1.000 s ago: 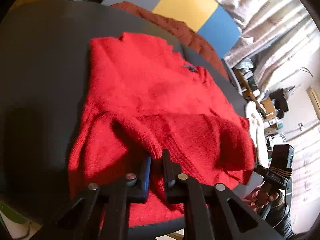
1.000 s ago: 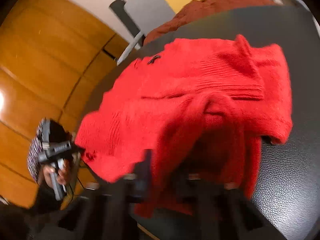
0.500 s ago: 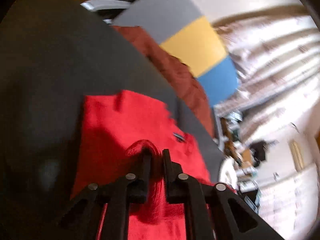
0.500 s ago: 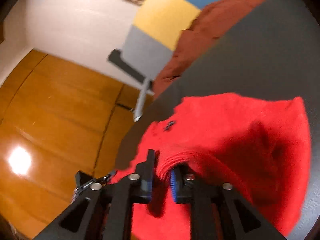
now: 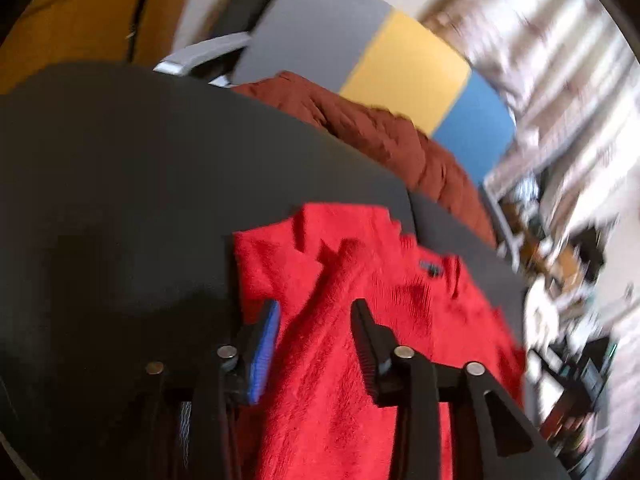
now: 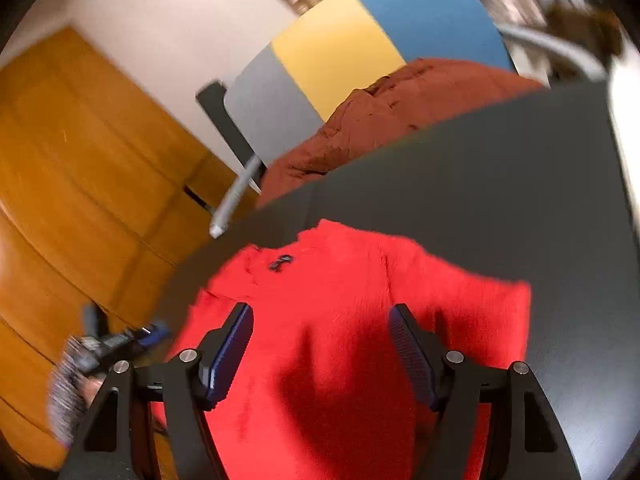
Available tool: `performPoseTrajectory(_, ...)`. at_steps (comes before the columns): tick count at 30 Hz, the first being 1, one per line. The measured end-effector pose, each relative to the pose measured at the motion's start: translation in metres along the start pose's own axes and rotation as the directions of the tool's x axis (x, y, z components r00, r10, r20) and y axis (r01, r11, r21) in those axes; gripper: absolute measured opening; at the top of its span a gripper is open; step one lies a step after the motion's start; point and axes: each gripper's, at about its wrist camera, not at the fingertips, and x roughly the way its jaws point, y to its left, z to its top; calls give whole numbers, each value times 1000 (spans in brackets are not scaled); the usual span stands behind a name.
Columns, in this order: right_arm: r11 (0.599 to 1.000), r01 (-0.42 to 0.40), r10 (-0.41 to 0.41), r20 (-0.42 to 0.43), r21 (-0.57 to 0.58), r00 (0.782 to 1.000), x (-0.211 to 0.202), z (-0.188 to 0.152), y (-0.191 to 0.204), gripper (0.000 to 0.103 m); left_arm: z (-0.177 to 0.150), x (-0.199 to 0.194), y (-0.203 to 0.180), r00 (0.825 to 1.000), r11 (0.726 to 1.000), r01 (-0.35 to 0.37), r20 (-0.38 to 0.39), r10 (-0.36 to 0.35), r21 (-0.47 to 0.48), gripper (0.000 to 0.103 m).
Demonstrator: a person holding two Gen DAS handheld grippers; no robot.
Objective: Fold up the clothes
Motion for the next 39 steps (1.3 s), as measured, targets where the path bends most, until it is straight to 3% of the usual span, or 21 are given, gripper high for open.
performPoseTrajectory(4,989,103,-112,-81,-104,990,36,15,7,68,9,21,-11,999,998,-18,-41,20,53,38)
performPoseTrajectory(8,979,167,-185,-162,-122,969,71,22,0,59,24,44,-16,997,998,-2,-83,7,64,40)
performPoseTrajectory(12,973,179,-208,-224,-143,952,89,20,-4,34,24,46,-22,997,996,0,-81,7,93,40)
performPoseTrajectory(14,967,191,-227,-223,-170,948,89,17,-2,25,22,45,-25,997,994,-1,-75,9,111,34)
performPoseTrajectory(16,960,202,-240,-201,-193,950,81,17,1,8,20,44,-29,998,992,-2,-69,11,129,10)
performPoseTrajectory(21,955,205,-234,-116,-216,965,51,18,14,8,16,41,-36,999,985,-3,-51,12,171,7)
performPoseTrajectory(27,960,179,-183,4,-213,983,8,24,37,8,20,-20,-41,994,990,49,87,-61,135,7)
performPoseTrajectory(32,965,194,-185,65,-175,981,5,41,42,8,35,-47,-48,981,991,51,177,-73,124,7)
performPoseTrajectory(36,968,208,-195,100,-138,976,9,55,41,8,57,-27,-50,982,996,7,188,-25,92,7)
performPoseTrajectory(39,967,236,-232,55,-93,971,37,58,27,8,64,0,-50,986,995,-49,162,34,84,7)
